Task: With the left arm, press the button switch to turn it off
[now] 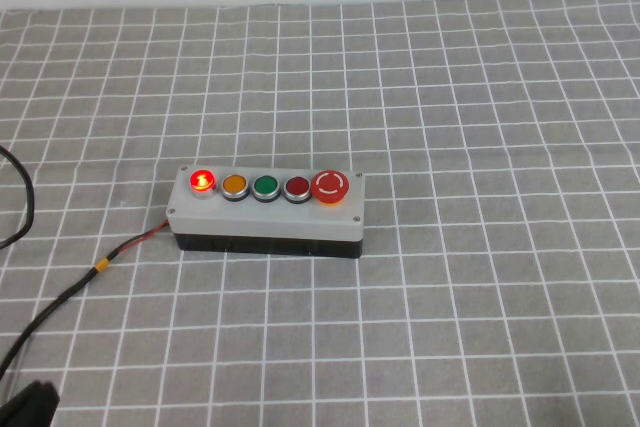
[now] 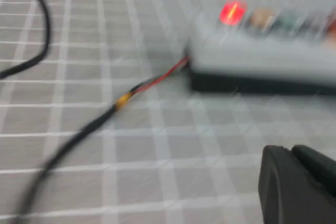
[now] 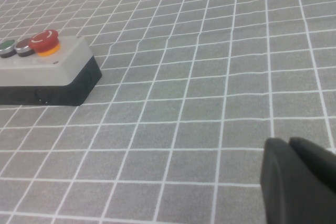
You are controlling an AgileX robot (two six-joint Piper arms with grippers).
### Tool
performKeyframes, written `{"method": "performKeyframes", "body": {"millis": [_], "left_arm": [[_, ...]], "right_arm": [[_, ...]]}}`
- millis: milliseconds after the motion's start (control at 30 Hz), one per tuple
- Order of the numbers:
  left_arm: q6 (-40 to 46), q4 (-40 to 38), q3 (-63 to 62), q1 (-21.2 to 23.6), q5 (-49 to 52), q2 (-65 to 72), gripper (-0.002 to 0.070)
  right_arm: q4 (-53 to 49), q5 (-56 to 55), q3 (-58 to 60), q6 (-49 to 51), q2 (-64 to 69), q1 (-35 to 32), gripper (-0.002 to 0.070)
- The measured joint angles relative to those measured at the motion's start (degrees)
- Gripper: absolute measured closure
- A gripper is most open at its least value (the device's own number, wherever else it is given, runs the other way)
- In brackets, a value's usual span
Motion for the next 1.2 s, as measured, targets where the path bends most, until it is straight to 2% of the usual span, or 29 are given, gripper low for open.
{"method": "performKeyframes", "body": {"millis": [167,233,433,533,700,933,1067,1200], "left_arm": [[-0.4,-18.5,0.0,0.0,-7.9,0.0,0.0678],[-0.4,-23.2,0.0,0.0,-10.3,0.0,0.0678],[1.4,-26.7,0.0,0.0,-13.0,0.0,0.0678],[0.8,-27.2,-2.7,0.0,-8.0,1.6,0.0678],[0.8,-23.4,-14.6,0.0,5.2,13.8,0.0678],[0.8,-8.3,-34.4,0.0,26.2,38.7,0.0678],[1.0,-3.2,-43.6,0.0,31.2,50.9,0.0678],[3.5,-2.3,-51.2,0.0,31.8,62.3,0.0678]], "right_arm": [[0.0,0.0,0.0,0.0,0.0,0.0,0.0694],[0.0,0.0,0.0,0.0,0.0,0.0,0.0694],[0.0,0.0,0.0,0.0,0.0,0.0,0.0694],[0.0,0.0,0.0,0.0,0.0,0.0,0.0694],[0.0,0.0,0.0,0.0,0.0,0.0,0.0694],[0.0,0.0,0.0,0.0,0.0,0.0,0.0694],[0.0,0.0,0.0,0.0,0.0,0.0,0.0694],[0.0,0.0,0.0,0.0,0.0,0.0,0.0694]]}}
